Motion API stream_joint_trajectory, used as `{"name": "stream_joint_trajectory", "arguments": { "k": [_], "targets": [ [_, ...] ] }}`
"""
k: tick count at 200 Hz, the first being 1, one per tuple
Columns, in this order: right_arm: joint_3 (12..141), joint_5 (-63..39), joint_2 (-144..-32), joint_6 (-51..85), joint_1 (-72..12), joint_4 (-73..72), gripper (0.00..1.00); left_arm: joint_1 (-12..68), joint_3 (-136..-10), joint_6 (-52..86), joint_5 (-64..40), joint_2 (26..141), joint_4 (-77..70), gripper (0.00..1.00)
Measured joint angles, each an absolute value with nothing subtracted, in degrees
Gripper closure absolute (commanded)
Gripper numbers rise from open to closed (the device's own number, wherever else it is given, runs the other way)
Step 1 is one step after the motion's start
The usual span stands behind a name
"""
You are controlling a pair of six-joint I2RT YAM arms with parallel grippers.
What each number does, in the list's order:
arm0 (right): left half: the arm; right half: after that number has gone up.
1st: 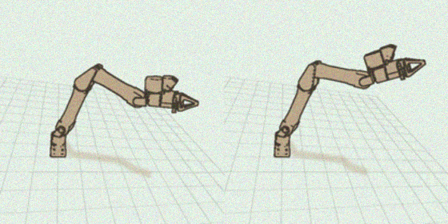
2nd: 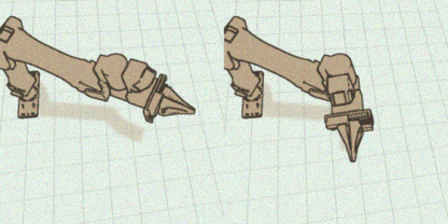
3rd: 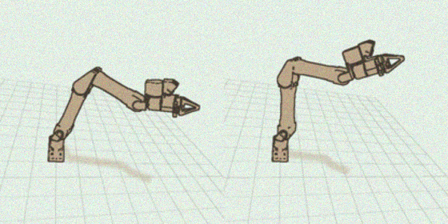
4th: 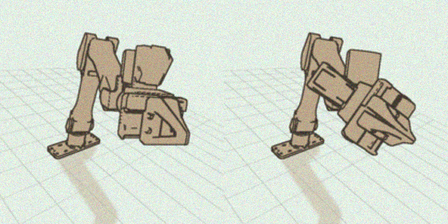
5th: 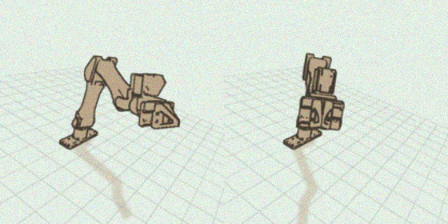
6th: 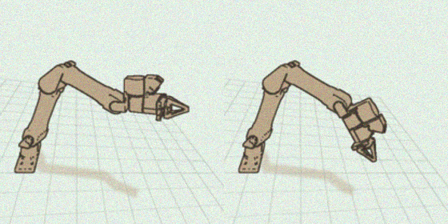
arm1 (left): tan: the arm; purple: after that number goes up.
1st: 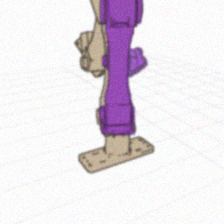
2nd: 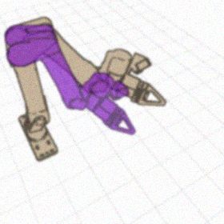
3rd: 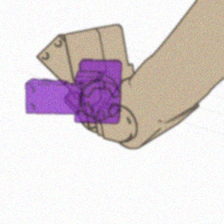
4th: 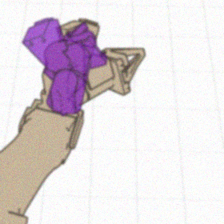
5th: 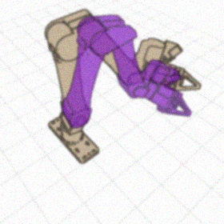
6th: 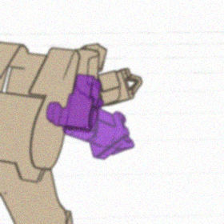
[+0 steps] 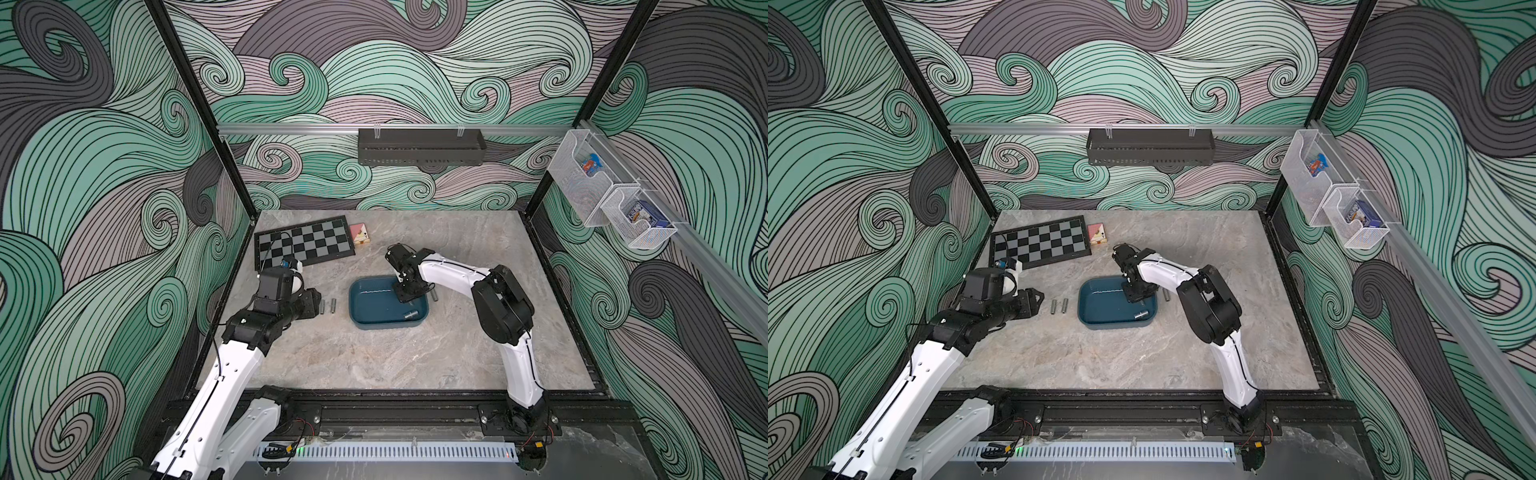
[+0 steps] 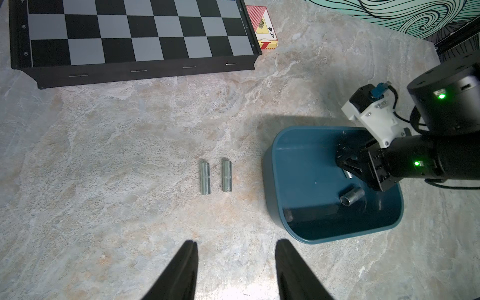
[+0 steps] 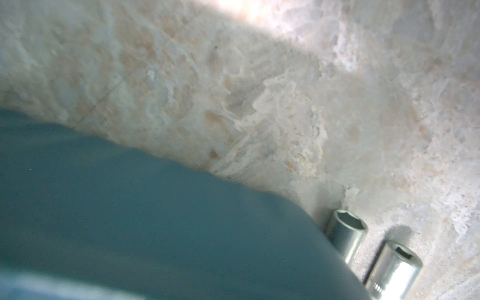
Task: Take out the socket from the storage box
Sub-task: Pick up the socket head from the storage box.
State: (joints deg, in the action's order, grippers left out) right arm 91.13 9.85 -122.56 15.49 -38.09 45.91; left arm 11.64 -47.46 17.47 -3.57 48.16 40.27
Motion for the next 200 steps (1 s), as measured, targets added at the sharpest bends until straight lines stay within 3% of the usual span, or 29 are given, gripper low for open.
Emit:
{"name": "stream_joint_trajectory", "arguments": {
  "k": [132,200],
  "targets": [
    [90.21,5.63,-107.44,15.59,-37.50,46.81,0.86,11.64,-47.03,17.41,-3.73,48.25,40.23,0.48],
    [83.46,5.04,-102.15,15.11,-23.59,46.46,0.86,11.64,-47.00,17.41,-3.79,48.10,40.21,0.48]
  ]
}}
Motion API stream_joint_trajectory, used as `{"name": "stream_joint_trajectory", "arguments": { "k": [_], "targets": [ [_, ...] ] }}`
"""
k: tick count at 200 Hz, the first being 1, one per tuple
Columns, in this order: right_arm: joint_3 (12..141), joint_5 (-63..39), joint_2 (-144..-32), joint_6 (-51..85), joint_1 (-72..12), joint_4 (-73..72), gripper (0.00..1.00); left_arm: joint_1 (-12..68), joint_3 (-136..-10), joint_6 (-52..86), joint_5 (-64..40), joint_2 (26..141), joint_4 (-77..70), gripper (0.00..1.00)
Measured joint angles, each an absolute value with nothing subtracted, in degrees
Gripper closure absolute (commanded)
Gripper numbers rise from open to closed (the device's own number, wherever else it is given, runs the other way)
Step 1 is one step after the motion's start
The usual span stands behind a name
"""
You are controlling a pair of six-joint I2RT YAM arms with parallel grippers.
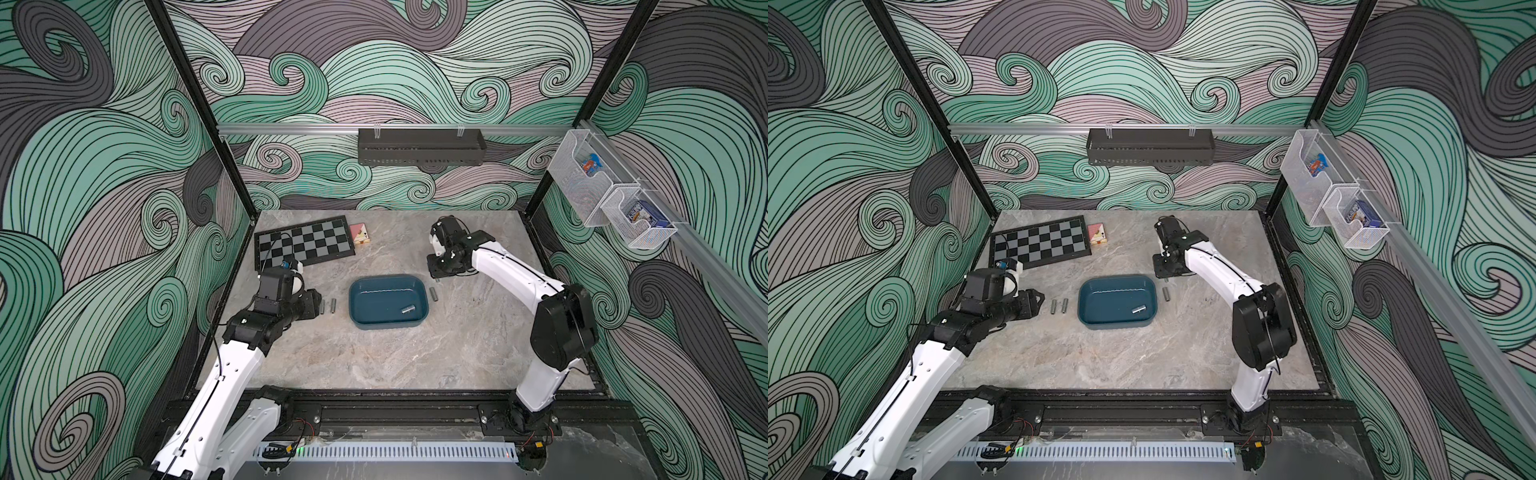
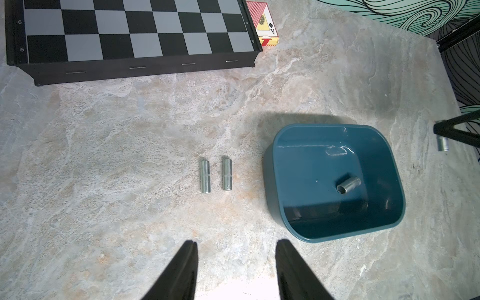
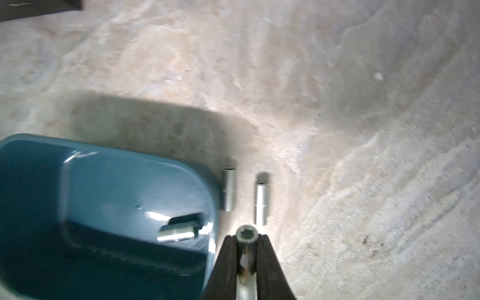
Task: Take out the socket from the storage box
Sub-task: Pick up the socket head from the storage box, then place the socket head at the center of the board.
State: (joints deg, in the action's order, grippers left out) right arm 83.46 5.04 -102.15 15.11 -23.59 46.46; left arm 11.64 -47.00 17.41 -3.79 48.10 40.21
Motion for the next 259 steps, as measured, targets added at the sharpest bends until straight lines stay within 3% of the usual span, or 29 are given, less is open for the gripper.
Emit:
{"name": "stream_joint_trajectory", "arguments": {
  "k": [34,113,193,259],
  "targets": [
    [79.90,5.19,-104.68,14.52,-19.00,46.39,0.86,11.64,-47.00,17.41,-4.14,48.14,40.21,0.48],
    [79.75,3.25,-113.32,14.28,-19.11,44.97,0.86,11.64,-47.00,17.39,-4.45,48.16,40.16,0.48],
    [79.75,2.87,-115.24,14.31,-19.11,44.12,0.84,11.66,-47.00,17.39,-4.78,48.66,39.79,0.48],
    [79.35,2.87,-115.28,14.31,-19.40,43.68,0.77,11.66,-47.00,17.41,-5.02,48.64,39.79,0.47]
  ]
}}
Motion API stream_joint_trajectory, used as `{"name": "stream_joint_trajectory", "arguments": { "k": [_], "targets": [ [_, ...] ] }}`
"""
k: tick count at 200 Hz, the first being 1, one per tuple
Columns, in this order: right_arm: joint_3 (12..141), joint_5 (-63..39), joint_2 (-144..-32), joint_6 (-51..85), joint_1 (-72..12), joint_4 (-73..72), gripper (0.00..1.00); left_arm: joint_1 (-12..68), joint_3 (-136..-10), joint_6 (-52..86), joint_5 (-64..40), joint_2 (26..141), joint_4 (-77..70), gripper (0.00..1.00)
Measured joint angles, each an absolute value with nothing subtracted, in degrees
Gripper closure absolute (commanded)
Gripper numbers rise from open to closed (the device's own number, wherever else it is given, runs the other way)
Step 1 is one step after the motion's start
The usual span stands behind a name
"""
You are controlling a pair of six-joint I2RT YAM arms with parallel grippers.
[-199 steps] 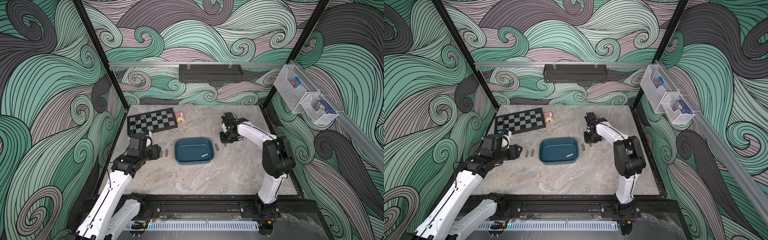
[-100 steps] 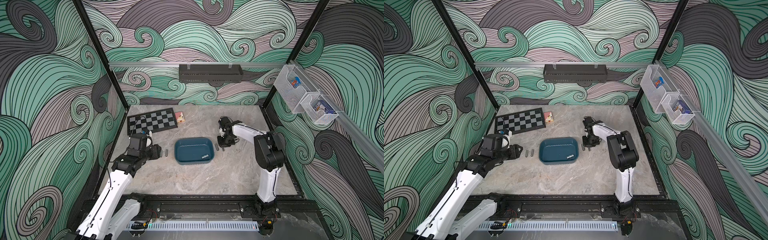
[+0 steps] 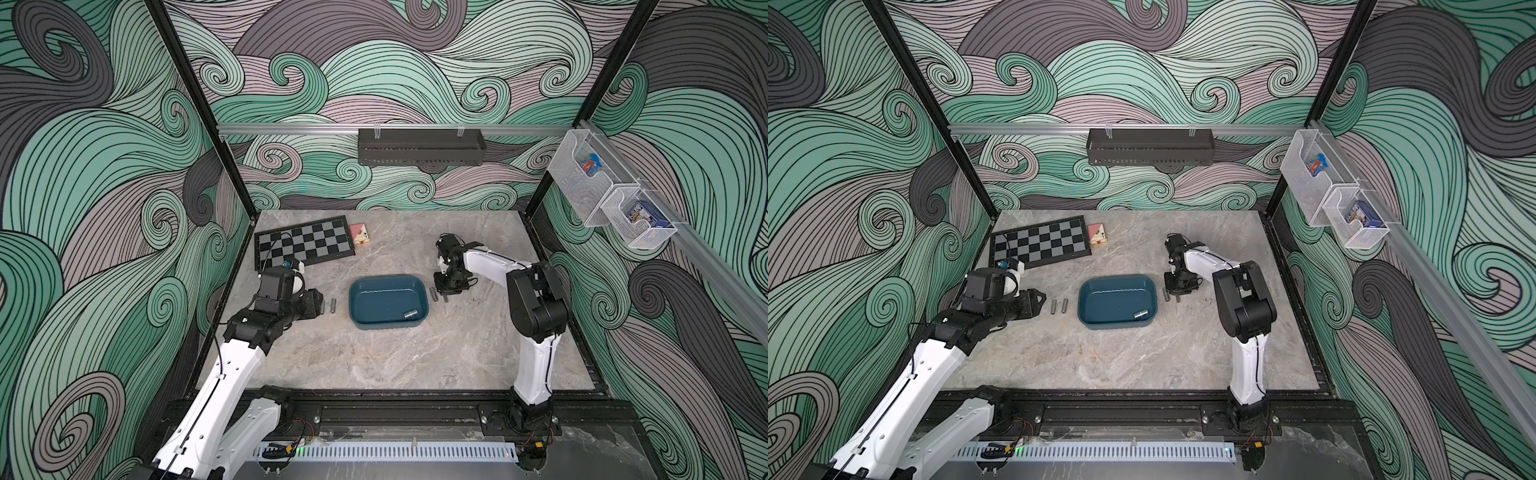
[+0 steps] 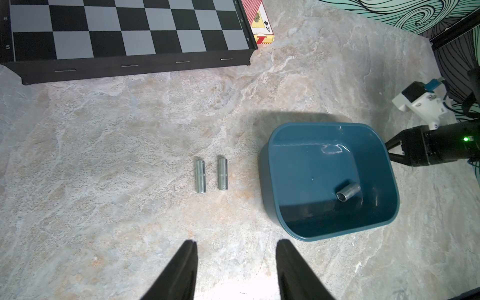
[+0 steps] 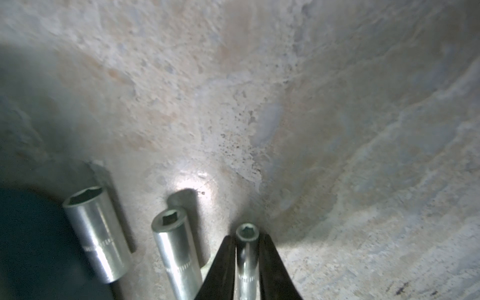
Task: Take out the socket from the storage box
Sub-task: Place the socket head at the center of the board.
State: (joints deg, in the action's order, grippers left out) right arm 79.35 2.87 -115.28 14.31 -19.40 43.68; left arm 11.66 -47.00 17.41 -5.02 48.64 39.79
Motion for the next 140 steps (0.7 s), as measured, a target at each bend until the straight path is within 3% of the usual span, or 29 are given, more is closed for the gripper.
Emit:
{"name": "stream_joint_trajectory", "arguments": {
  "k": [140],
  "targets": [
    [79.20,2.57,-114.48,14.33,-20.10,43.59,0.67,11.77,-47.00,17.39,-5.41,49.36,39.79,0.47]
  ]
}}
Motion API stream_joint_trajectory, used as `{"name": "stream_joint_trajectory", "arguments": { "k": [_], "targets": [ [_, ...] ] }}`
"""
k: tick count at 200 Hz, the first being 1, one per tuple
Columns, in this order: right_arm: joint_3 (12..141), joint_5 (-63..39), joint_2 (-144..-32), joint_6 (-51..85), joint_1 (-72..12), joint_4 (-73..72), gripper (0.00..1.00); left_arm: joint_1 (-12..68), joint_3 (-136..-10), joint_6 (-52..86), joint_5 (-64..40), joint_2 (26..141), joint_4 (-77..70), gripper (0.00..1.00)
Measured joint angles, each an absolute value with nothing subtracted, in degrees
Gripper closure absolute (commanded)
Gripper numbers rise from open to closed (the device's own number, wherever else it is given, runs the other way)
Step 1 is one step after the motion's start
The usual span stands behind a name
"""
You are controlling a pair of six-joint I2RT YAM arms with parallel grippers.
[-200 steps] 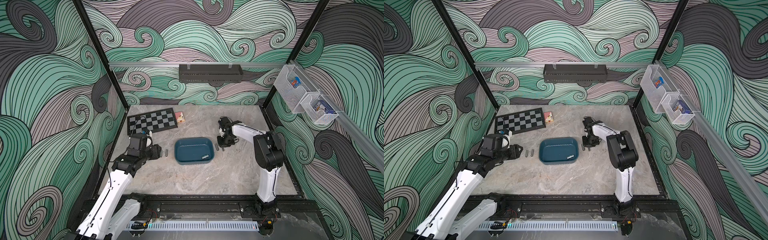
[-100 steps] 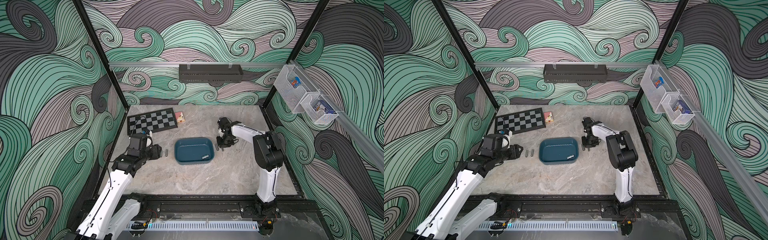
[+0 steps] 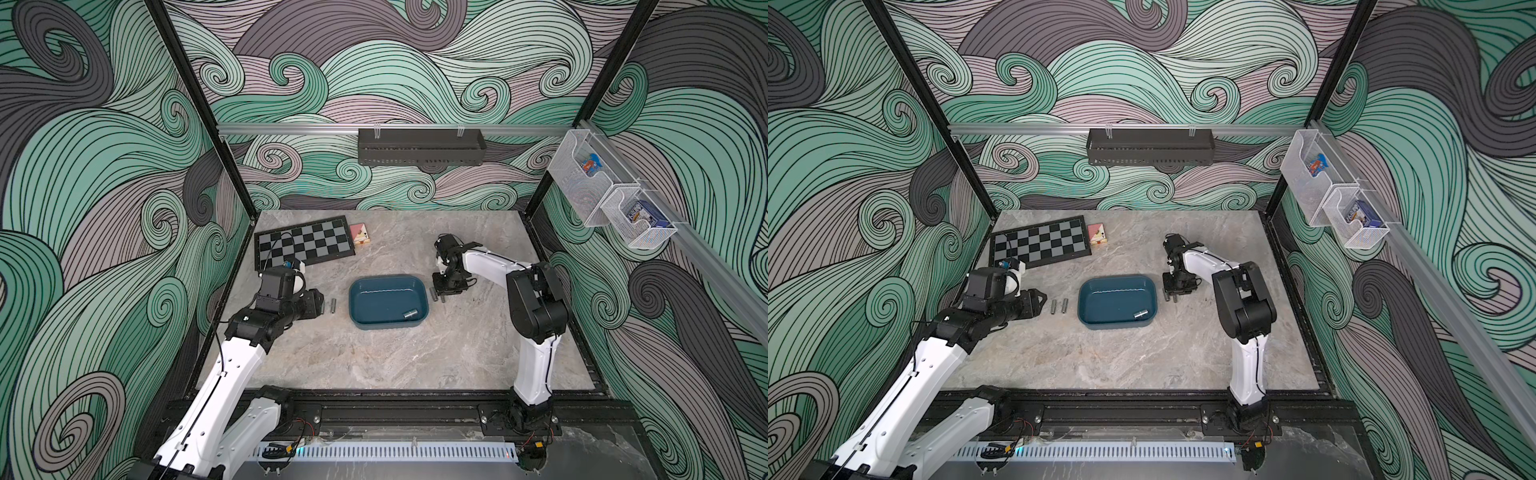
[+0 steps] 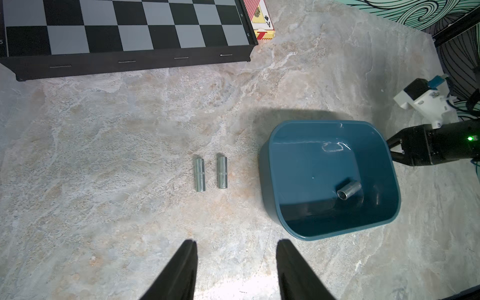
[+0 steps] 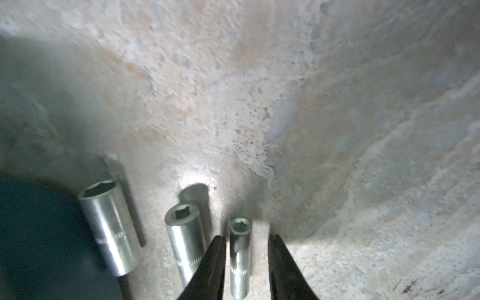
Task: Take out the socket from the storage box
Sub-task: Place the socket head at the center of the board.
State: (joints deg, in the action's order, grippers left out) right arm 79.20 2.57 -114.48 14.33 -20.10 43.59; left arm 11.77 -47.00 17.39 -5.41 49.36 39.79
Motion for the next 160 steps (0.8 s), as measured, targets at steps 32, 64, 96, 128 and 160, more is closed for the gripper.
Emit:
{"name": "stream_joint_trajectory", "arguments": {
  "k": [32,64,96,128,160],
  "targets": [
    [79.20,2.44,-112.84,14.33,-20.21,43.57,0.66,11.88,-47.00,17.39,-5.74,49.41,39.81,0.47],
    [79.20,2.44,-112.16,14.35,-20.25,43.57,0.66,12.25,-47.00,17.39,-5.85,49.41,39.81,0.47],
    [79.20,2.37,-111.81,14.35,-20.25,43.57,0.66,12.25,-47.00,17.39,-5.85,49.41,39.81,0.47],
    [78.89,2.22,-110.65,14.50,-20.25,43.53,0.66,12.53,-47.00,17.32,-6.07,49.43,39.79,0.47],
    [78.30,2.09,-108.60,14.81,-20.25,43.40,0.66,13.61,-47.00,16.21,-8.47,50.54,39.70,0.48]
  ]
}}
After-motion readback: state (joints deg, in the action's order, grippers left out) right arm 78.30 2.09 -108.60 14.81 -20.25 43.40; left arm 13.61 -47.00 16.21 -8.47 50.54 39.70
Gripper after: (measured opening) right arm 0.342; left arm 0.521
